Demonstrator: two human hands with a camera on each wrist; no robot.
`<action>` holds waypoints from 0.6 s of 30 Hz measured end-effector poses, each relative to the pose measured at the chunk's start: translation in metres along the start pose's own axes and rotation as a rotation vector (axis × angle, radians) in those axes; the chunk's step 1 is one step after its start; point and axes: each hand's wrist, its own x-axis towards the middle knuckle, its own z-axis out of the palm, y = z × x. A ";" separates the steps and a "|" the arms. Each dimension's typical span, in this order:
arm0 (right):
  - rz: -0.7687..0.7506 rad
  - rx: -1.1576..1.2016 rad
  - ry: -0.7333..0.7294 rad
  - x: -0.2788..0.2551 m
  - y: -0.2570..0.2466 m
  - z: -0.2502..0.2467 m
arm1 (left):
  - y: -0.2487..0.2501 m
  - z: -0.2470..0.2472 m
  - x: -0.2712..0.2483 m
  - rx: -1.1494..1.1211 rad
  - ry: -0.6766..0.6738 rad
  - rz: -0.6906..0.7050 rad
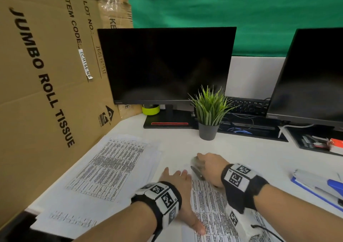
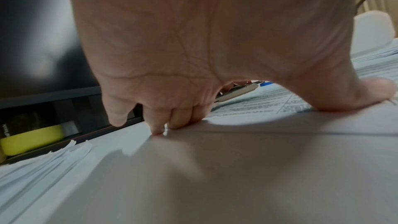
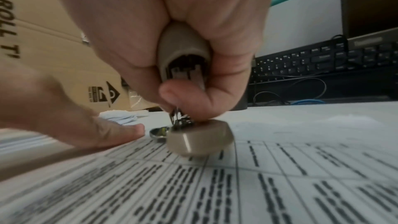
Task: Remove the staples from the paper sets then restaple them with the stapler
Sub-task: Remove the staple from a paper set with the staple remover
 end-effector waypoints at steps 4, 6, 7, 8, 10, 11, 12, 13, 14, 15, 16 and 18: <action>0.001 0.005 -0.006 0.001 -0.006 0.009 | -0.002 0.003 0.000 -0.019 0.007 0.014; 0.048 0.059 0.009 0.009 -0.009 0.011 | -0.002 0.003 0.000 -0.035 0.005 0.020; 0.068 0.071 0.008 0.010 -0.011 0.011 | -0.002 0.003 -0.001 -0.039 -0.001 0.022; 0.071 0.075 0.009 0.012 -0.012 0.009 | -0.003 0.003 -0.001 -0.041 -0.004 0.023; 0.068 0.044 0.004 0.016 -0.017 0.007 | -0.004 0.004 -0.002 -0.046 0.014 0.028; 0.072 0.026 0.000 0.017 -0.020 0.005 | -0.004 0.004 -0.001 -0.054 0.023 0.029; 0.080 0.026 0.012 0.019 -0.021 0.003 | -0.003 0.004 -0.002 -0.058 0.025 0.029; 0.101 0.051 0.021 0.023 -0.020 0.003 | -0.003 0.004 -0.001 -0.060 0.023 0.026; 0.110 0.078 0.034 0.027 -0.018 0.003 | -0.003 0.004 -0.002 -0.058 0.017 0.020; 0.113 0.101 0.052 0.029 -0.016 0.004 | -0.002 0.004 -0.001 -0.053 0.008 0.015; 0.106 0.121 0.068 0.029 -0.014 0.005 | -0.002 0.003 0.000 -0.045 -0.007 0.010; 0.097 0.150 0.073 0.024 -0.009 0.008 | -0.002 0.004 -0.001 -0.054 -0.009 0.015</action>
